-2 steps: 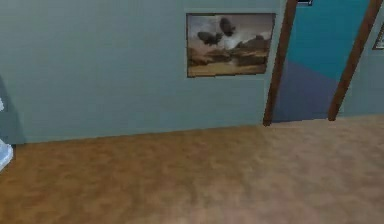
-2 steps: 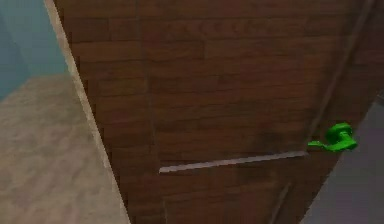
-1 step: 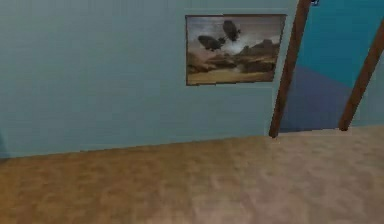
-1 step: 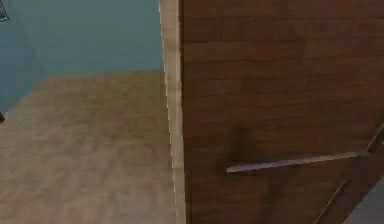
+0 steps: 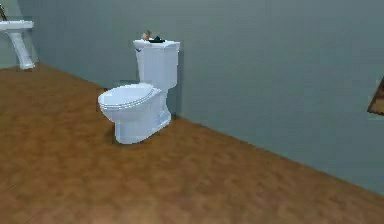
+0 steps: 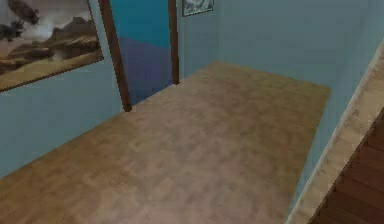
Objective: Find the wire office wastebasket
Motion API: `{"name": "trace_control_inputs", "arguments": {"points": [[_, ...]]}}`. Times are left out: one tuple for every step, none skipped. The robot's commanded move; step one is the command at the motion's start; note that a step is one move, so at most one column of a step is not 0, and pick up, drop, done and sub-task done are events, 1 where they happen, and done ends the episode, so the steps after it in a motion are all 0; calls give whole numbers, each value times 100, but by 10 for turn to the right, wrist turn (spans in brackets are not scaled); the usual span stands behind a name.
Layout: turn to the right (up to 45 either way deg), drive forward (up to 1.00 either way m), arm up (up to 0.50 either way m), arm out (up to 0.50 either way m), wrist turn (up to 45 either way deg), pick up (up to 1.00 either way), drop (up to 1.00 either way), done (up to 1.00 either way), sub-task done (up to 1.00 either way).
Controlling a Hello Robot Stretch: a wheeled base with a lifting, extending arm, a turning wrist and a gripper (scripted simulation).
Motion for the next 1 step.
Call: {"name": "trace_control_inputs", "arguments": {"points": [[-210,0,0,0,0,0,0,0,0]]}}
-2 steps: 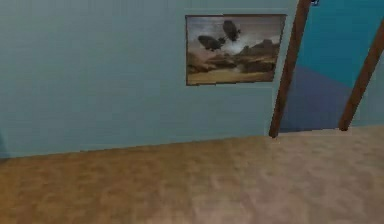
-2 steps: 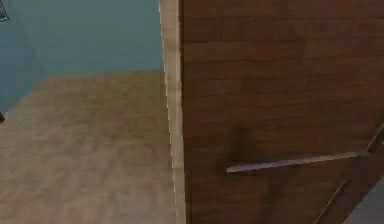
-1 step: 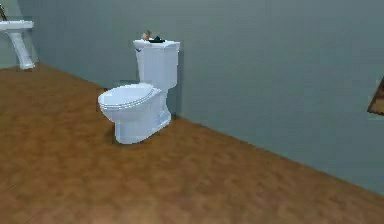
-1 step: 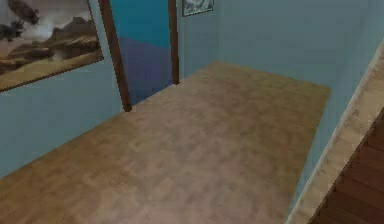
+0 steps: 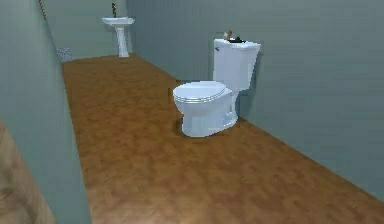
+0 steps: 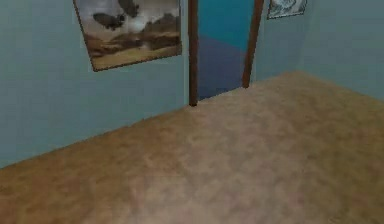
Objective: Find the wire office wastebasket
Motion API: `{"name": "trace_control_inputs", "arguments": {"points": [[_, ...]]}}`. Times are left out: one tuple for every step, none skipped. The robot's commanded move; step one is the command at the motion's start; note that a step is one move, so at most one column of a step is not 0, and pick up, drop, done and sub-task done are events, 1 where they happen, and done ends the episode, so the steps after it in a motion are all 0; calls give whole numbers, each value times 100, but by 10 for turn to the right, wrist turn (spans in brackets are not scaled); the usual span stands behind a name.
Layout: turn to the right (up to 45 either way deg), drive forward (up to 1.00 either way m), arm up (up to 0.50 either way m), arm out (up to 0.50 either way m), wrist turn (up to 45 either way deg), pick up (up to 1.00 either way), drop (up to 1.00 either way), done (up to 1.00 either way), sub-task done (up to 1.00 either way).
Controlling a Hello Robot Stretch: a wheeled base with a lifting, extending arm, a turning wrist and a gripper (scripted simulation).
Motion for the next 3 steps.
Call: {"name": "trace_control_inputs", "arguments": {"points": [[0,45,0,0,0,0,0,0,0],[-300,0,0,0,0,0,0,0,0],[0,100,0,0,0,0,0,0,0]]}}
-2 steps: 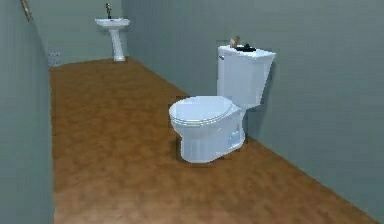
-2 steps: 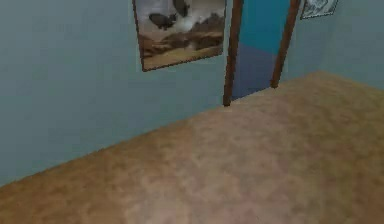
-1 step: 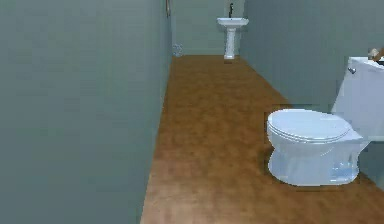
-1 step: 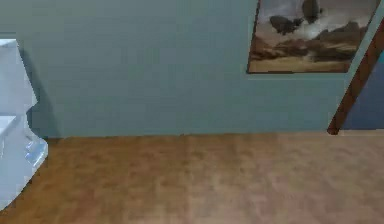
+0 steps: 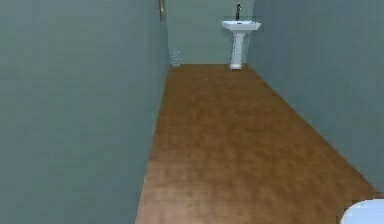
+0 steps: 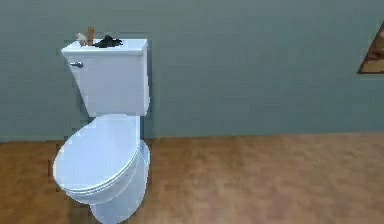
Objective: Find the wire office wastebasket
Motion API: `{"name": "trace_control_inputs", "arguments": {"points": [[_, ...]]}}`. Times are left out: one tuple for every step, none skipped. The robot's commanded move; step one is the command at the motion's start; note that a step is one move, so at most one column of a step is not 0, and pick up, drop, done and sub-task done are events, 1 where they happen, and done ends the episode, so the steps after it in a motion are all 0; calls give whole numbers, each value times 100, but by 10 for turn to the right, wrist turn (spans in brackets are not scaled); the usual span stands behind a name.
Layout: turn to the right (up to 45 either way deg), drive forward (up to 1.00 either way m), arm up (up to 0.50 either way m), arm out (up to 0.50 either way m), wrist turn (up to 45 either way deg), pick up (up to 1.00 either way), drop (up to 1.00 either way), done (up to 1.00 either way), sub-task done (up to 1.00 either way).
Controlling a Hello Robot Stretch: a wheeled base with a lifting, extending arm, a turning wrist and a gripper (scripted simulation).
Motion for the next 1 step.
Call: {"name": "trace_control_inputs", "arguments": {"points": [[0,100,0,0,0,0,0,0,0]]}}
